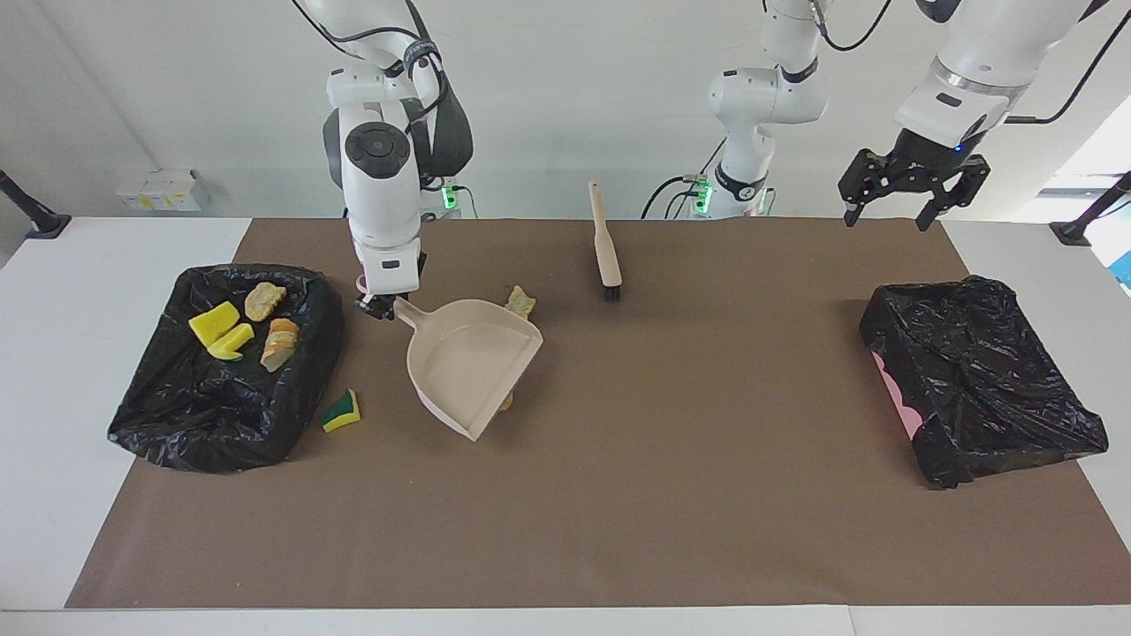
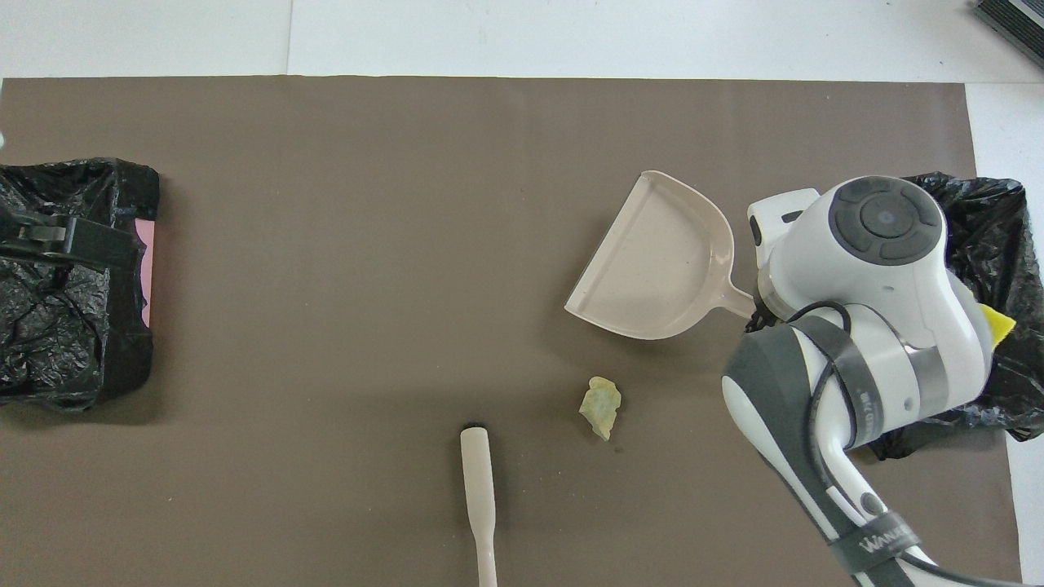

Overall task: Sweep and dump trash in bin
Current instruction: 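Bring the empty dustpan back from the bin with the right gripper, then lower the dustpan onto the mat center and open the right gripper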

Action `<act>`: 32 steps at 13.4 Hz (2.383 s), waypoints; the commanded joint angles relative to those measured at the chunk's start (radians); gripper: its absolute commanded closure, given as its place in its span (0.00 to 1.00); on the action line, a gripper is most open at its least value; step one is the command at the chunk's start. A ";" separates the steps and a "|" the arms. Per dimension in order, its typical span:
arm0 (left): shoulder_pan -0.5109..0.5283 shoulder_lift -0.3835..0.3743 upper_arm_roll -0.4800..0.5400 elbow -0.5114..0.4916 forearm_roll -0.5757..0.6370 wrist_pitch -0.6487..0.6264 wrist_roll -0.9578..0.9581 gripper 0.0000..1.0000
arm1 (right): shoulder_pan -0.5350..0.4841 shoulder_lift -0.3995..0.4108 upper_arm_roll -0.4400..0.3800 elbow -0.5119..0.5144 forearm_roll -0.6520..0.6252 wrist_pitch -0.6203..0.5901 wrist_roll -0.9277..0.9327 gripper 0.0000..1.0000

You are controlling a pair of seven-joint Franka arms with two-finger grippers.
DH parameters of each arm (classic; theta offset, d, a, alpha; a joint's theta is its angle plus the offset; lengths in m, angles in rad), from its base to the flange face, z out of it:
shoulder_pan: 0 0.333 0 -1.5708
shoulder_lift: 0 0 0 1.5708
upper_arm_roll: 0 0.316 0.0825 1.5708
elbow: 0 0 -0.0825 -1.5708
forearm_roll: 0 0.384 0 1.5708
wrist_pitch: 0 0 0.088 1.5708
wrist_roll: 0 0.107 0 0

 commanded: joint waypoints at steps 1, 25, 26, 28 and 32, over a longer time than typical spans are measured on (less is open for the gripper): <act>-0.021 -0.036 0.023 -0.040 0.023 -0.008 -0.008 0.00 | 0.046 0.063 -0.004 0.046 0.080 0.014 0.258 1.00; 0.015 -0.094 0.009 -0.149 0.015 0.064 0.001 0.00 | 0.323 0.433 -0.005 0.443 0.258 0.089 1.012 0.00; 0.015 -0.092 0.009 -0.149 0.015 0.075 0.002 0.00 | 0.323 0.416 -0.005 0.440 0.258 0.043 1.014 0.00; 0.013 -0.082 -0.005 -0.149 0.015 0.105 0.002 0.00 | 0.340 0.356 -0.004 0.393 0.253 0.004 1.018 0.00; 0.015 -0.021 -0.083 -0.154 0.015 0.191 -0.003 0.00 | 0.424 0.206 -0.004 0.215 0.238 0.014 1.029 0.00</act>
